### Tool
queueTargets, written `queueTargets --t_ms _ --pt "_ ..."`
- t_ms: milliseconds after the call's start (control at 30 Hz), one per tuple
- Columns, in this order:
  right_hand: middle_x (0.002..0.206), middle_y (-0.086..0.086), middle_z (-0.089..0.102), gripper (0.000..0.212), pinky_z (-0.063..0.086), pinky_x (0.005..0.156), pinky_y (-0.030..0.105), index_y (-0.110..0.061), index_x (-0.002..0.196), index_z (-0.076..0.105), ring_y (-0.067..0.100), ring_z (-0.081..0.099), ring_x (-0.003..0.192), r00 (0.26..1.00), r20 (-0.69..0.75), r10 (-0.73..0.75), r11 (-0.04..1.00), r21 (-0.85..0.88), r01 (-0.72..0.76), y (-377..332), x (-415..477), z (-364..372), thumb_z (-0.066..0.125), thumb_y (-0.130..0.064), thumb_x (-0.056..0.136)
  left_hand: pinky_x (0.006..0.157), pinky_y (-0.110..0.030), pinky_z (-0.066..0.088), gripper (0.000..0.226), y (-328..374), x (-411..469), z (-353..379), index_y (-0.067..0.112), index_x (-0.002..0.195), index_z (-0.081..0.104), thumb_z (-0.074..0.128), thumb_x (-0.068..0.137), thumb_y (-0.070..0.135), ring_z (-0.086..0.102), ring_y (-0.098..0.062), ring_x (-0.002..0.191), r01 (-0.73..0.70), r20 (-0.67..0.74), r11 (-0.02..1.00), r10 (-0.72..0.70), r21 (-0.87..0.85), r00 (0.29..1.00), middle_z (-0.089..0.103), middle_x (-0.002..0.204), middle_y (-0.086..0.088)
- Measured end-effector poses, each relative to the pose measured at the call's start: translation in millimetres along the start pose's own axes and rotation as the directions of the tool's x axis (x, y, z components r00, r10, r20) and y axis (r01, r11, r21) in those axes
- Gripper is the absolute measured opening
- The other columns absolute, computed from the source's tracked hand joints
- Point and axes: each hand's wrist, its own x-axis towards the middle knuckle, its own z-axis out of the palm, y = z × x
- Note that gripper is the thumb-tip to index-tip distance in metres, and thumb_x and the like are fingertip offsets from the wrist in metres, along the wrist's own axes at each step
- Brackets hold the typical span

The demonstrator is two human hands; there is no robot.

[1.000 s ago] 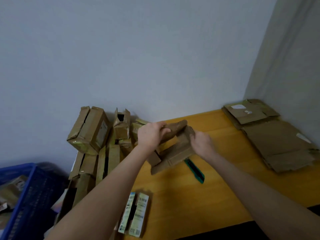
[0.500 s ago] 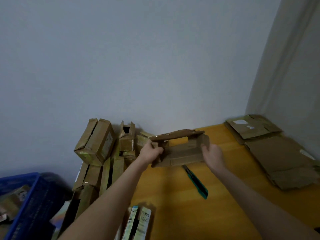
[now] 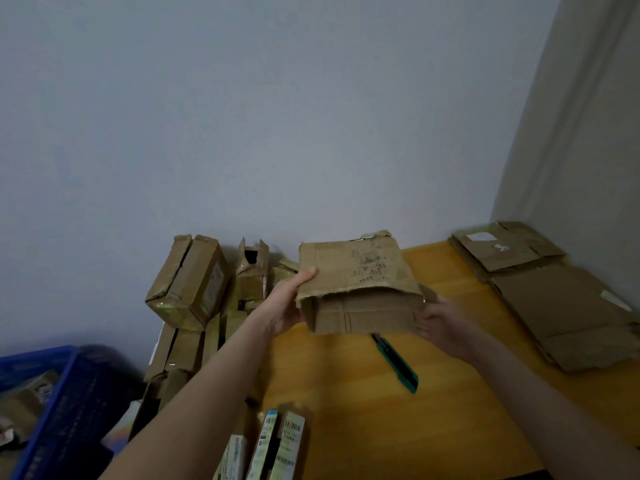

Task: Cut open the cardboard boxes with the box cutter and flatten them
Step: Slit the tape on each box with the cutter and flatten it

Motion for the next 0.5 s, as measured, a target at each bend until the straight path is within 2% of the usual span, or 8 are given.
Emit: queueTargets --t_ms 100,133,200,267,300,367,433,500 --pt "0.128 0.007 0.062 0.090 0.042 0.097 0.052 -0.023 0.132 0.054 0.027 0.060 0.116 0.985 0.142 0.095 0.993 0.050 -0.103 1 -2 -16 0.087 -0.038 0.050 0.074 -0.038 0.055 0.042 -3 2 -3 0.004 0.125 0.054 0.061 0.092 0.027 0.063 -0.026 0.097 0.003 -0.046 1.000 -0.003 -0.012 0.999 0.064 0.110 -0.013" --pt "0.130 0.007 0.062 0.092 0.037 0.101 0.054 -0.027 0.131 0.054 0.027 0.058 0.119 0.979 0.152 0.133 0.990 0.028 -0.139 1 -2 -18 0.086 -0.052 0.049 0.080 -0.042 0.056 0.040 -4 2 -4 0.003 0.126 0.053 0.060 0.092 0.022 0.063 -0.027 0.100 0.006 -0.046 1.000 -0.006 -0.004 0.999 0.064 0.113 -0.014" --pt "0.130 0.004 0.061 0.073 0.029 0.105 0.056 -0.034 0.127 0.054 0.025 0.052 0.123 0.971 0.131 0.198 0.979 -0.084 -0.188 4 -1 -18 0.064 -0.073 0.066 0.092 -0.048 0.053 0.038 -7 3 -5 0.004 0.128 0.050 0.059 0.092 0.013 0.060 -0.030 0.109 0.001 -0.046 1.000 0.000 0.008 0.999 0.061 0.119 -0.015" --pt "0.132 -0.001 0.058 0.062 0.023 0.109 0.058 -0.036 0.123 0.054 0.023 0.044 0.127 0.979 0.082 0.184 0.970 -0.177 -0.168 3 1 -14 0.045 -0.075 0.076 0.081 -0.042 0.056 0.036 -8 2 -1 0.005 0.126 0.050 0.056 0.091 0.005 0.061 -0.029 0.107 -0.021 -0.038 1.000 0.021 0.008 0.999 0.061 0.117 -0.014" --pt "0.138 -0.002 0.053 0.068 0.021 0.110 0.059 -0.034 0.127 0.052 0.023 0.040 0.132 0.988 0.053 0.147 0.975 -0.175 -0.136 0 2 -13 0.052 -0.075 0.073 0.075 -0.039 0.056 0.035 -9 2 1 0.005 0.125 0.050 0.054 0.090 0.003 0.061 -0.028 0.104 -0.034 -0.036 0.999 0.034 0.000 0.999 0.062 0.116 -0.013" --pt "0.151 -0.002 0.038 0.107 0.020 0.111 0.061 -0.031 0.142 0.042 0.025 0.029 0.141 0.998 0.005 0.064 0.988 -0.138 -0.063 -6 2 -18 0.078 -0.072 0.050 0.075 -0.039 0.055 0.036 -11 3 -2 0.003 0.125 0.050 0.053 0.089 -0.002 0.062 -0.028 0.101 -0.074 -0.068 0.996 0.071 -0.042 0.995 0.062 0.115 -0.014" --pt "0.157 -0.003 0.026 0.131 0.019 0.112 0.059 -0.031 0.150 0.027 0.026 0.021 0.146 1.000 -0.031 -0.003 0.985 -0.174 -0.003 -13 -2 -21 0.085 -0.067 0.038 0.080 -0.042 0.055 0.038 -10 2 -7 0.003 0.124 0.050 0.053 0.088 -0.007 0.062 -0.029 0.099 -0.099 -0.087 0.994 0.095 -0.046 0.992 0.062 0.111 -0.015" --pt "0.154 -0.006 0.029 0.109 0.018 0.113 0.057 -0.030 0.151 0.022 0.024 0.022 0.145 1.000 -0.014 -0.009 0.971 -0.241 0.005 -16 0 -18 0.078 -0.061 0.062 0.081 -0.042 0.055 0.038 -10 -1 -10 0.005 0.121 0.050 0.052 0.086 -0.010 0.062 -0.030 0.099 -0.091 -0.028 0.995 0.092 0.042 0.995 0.061 0.109 -0.015"
